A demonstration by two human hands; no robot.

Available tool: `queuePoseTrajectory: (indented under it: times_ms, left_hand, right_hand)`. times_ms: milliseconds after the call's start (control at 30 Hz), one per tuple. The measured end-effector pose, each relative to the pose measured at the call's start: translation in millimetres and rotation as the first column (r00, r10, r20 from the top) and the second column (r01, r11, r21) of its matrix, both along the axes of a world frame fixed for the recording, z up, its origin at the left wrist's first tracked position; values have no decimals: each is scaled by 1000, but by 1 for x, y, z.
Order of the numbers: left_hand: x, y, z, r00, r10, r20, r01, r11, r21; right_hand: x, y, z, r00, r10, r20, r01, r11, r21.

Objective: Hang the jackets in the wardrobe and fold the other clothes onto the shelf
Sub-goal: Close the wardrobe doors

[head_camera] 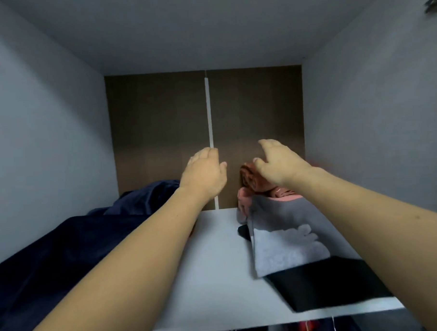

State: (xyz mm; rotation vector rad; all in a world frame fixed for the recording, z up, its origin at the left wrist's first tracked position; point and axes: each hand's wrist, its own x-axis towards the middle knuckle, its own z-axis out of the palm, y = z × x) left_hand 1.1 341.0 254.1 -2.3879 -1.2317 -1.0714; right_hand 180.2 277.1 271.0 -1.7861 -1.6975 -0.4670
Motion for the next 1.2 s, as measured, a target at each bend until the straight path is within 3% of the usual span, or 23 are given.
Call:
queuePoseTrajectory:
  times_ms: [167,300,533,767,933,1067,1200]
  left_hand:
    - [-85,-83,0,984,177,-31,-176,984,30]
    - [-145,-162,-4,949,316,22,-316,949,-5]
    - [-237,-312,-22,820,572,24,-561,811,-168]
    - [-325,-462,-11,652,753,94,-720,653,-236]
    - [-363,-535,-16,554,805,213,-763,593,-256]
    - [-385,-561,-32,467,860,207,-784,511,-353]
    - [-397,-565,-49,562,789,250,-599,596,-534]
  right_hand:
    - [-61,-50,-9,990,134,-35,-134,991,14]
    - [-116,-92,-10,933,359,-15,-359,933,20]
    - [-234,-178,-31,740,670,-55,-672,741,-10]
    - [-337,-289,-12,512,854,93,-859,508,65]
    - [-394,-355,1,442,802,402,-896,374,240]
    - [-429,-381,18,433,688,583,-900,300,315]
    - [-455,-382,23,444,540,715,-887,381,262]
